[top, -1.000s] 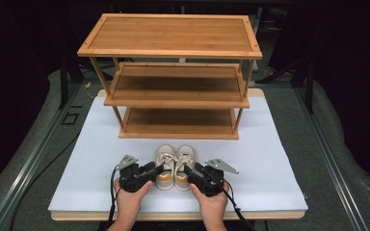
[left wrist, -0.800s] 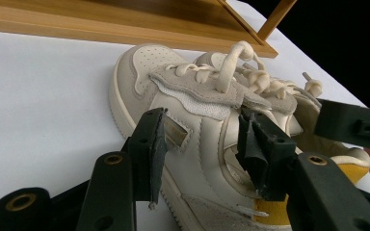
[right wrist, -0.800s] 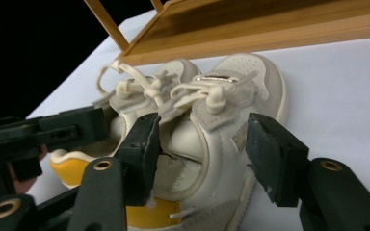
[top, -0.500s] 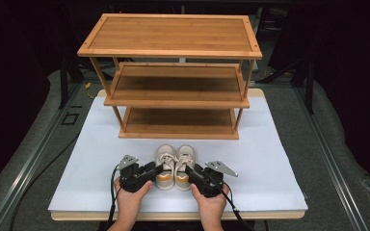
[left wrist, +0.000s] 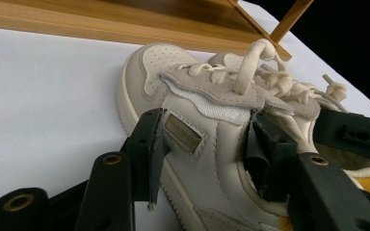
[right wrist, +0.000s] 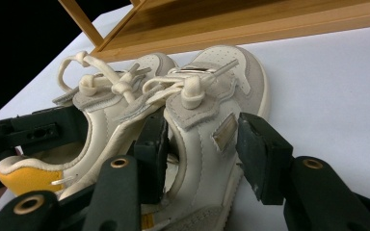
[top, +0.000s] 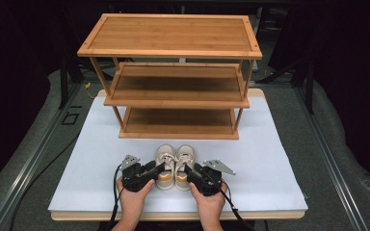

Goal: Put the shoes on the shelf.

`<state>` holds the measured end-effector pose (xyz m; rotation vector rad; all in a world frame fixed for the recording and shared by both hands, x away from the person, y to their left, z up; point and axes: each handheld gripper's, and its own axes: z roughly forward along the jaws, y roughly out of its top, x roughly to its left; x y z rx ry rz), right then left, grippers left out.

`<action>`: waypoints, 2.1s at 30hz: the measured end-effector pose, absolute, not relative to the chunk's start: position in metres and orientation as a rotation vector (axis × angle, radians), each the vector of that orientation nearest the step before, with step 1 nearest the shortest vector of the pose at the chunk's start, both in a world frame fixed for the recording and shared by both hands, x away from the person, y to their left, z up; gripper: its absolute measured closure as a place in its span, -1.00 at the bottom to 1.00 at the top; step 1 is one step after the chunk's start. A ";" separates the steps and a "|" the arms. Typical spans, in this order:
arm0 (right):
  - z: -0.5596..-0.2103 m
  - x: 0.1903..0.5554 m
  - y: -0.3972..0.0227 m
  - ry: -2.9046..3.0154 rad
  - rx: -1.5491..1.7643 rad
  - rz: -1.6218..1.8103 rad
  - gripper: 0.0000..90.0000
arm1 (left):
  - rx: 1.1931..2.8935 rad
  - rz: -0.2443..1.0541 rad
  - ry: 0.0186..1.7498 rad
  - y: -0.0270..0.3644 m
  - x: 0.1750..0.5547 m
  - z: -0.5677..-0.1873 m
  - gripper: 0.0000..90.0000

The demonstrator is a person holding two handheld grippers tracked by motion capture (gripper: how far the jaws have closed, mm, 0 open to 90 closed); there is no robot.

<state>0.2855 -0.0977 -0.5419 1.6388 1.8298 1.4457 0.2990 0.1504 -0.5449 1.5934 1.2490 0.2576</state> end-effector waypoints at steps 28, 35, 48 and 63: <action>-0.544 0.283 -0.093 1.756 1.698 1.466 0.31 | 1.566 0.262 1.259 0.148 0.299 -0.547 0.21; -0.541 0.283 -0.095 1.785 1.720 1.459 0.35 | 1.557 0.264 1.265 0.148 0.298 -0.547 0.23; -0.539 0.283 -0.094 1.772 1.746 1.473 0.35 | 1.555 0.252 1.276 0.149 0.299 -0.543 0.23; -0.524 0.282 -0.096 1.755 1.737 1.473 0.35 | 1.550 0.252 1.258 0.148 0.301 -0.528 0.23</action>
